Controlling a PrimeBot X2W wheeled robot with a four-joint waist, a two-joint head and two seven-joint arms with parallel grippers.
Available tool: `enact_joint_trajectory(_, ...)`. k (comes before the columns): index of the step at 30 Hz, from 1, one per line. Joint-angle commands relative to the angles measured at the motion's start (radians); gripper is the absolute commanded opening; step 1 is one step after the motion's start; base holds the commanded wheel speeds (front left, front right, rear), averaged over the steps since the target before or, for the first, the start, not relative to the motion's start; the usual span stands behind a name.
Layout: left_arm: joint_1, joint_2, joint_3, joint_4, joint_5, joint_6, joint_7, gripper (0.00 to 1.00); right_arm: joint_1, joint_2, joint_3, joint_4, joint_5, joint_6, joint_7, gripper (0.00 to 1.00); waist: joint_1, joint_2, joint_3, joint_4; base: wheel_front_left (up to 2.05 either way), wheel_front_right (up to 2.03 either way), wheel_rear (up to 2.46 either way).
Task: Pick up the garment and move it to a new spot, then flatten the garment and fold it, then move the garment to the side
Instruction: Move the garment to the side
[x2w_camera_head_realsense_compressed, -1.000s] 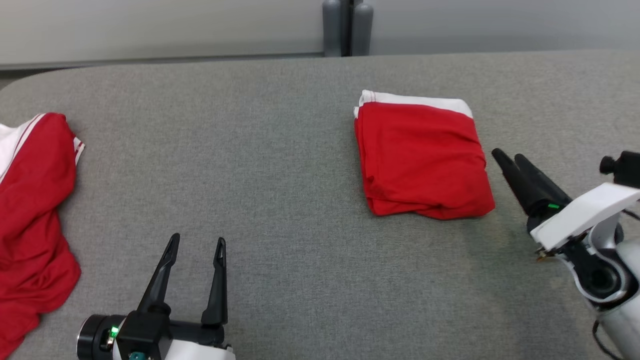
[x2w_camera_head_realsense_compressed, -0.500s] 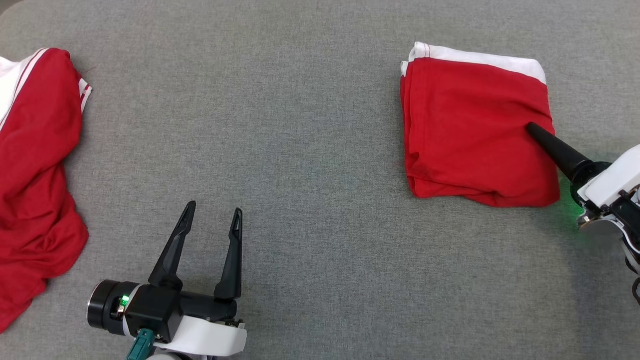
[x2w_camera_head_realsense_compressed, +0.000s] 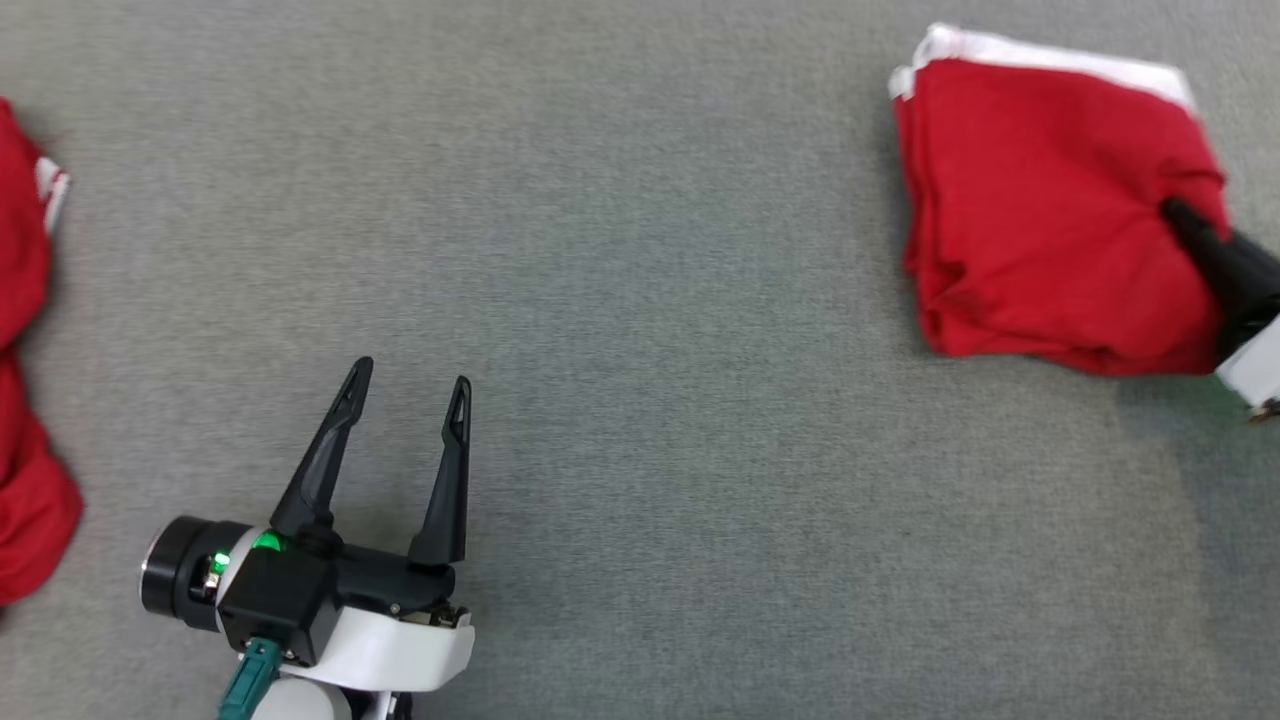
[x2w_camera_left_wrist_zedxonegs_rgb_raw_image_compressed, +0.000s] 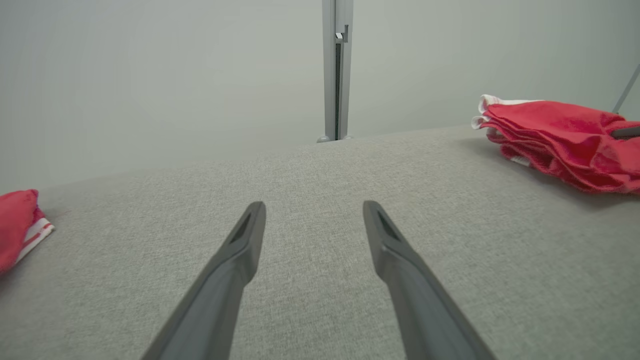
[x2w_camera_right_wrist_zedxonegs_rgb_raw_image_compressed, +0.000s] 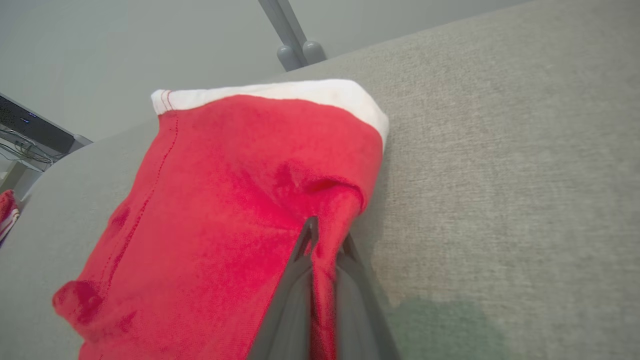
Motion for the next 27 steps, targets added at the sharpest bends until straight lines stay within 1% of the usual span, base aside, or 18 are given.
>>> enact_joint_trajectory(1,-0.022,0.007,0.005,-0.008,0.006,-0.008,-0.002,1.00,-0.015,-0.018,0.001,0.000,-0.018,0.000,-0.018,0.00,0.0000,0.0000,0.034,-0.035,0.00,0.00,0.00)
enact_joint_trajectory(2,-0.035,0.014,0.008,-0.028,0.013,-0.016,-0.002,1.00,-0.041,-0.051,0.009,0.002,-0.060,0.000,-0.053,0.00,0.0000,0.0000,0.061,-0.059,0.00,0.00,0.00)
enact_joint_trajectory(3,-0.035,0.014,0.008,-0.028,0.013,-0.016,-0.002,1.00,-0.041,-0.051,0.009,0.002,-0.060,0.000,-0.053,0.00,0.0000,0.0000,0.061,-0.059,0.00,0.00,0.00)
enact_joint_trajectory(9,-0.069,0.035,0.007,-0.085,0.016,-0.048,-0.002,1.00,-0.109,-0.142,0.024,0.040,-0.175,0.000,-0.132,0.00,0.0000,0.0000,0.131,-0.114,0.00,0.00,0.00)
enact_joint_trajectory(13,-0.087,0.061,0.006,-0.127,0.025,-0.058,-0.002,1.00,-0.159,-0.193,0.025,0.064,-0.227,0.000,-0.152,0.00,0.0000,0.0000,0.177,-0.138,0.00,0.00,0.00)
enact_joint_trajectory(17,-0.096,0.084,0.001,-0.159,0.032,-0.067,-0.002,1.00,-0.210,-0.239,0.039,0.096,-0.308,0.000,-0.163,0.00,0.0000,0.0000,0.209,-0.151,0.00,0.00,0.00)
enact_joint_trajectory(19,-0.099,0.090,0.000,-0.166,0.032,-0.067,-0.001,1.00,-0.240,-0.253,0.043,0.111,-0.347,0.000,-0.168,0.00,0.0000,0.0000,0.220,-0.157,0.00,0.00,0.00)
enact_joint_trajectory(20,-0.096,0.099,-0.004,-0.167,0.035,-0.070,-0.001,1.00,-0.268,-0.264,0.049,0.130,-0.391,0.000,-0.169,0.00,0.0000,0.0000,0.228,-0.160,0.00,0.00,0.00)
enact_joint_trajectory(27,-0.104,0.111,-0.020,-0.171,0.030,-0.075,-0.001,1.00,-0.357,-0.278,0.060,0.192,-0.517,0.000,-0.143,0.00,0.0000,0.0000,0.247,-0.147,0.00,0.00,0.00)
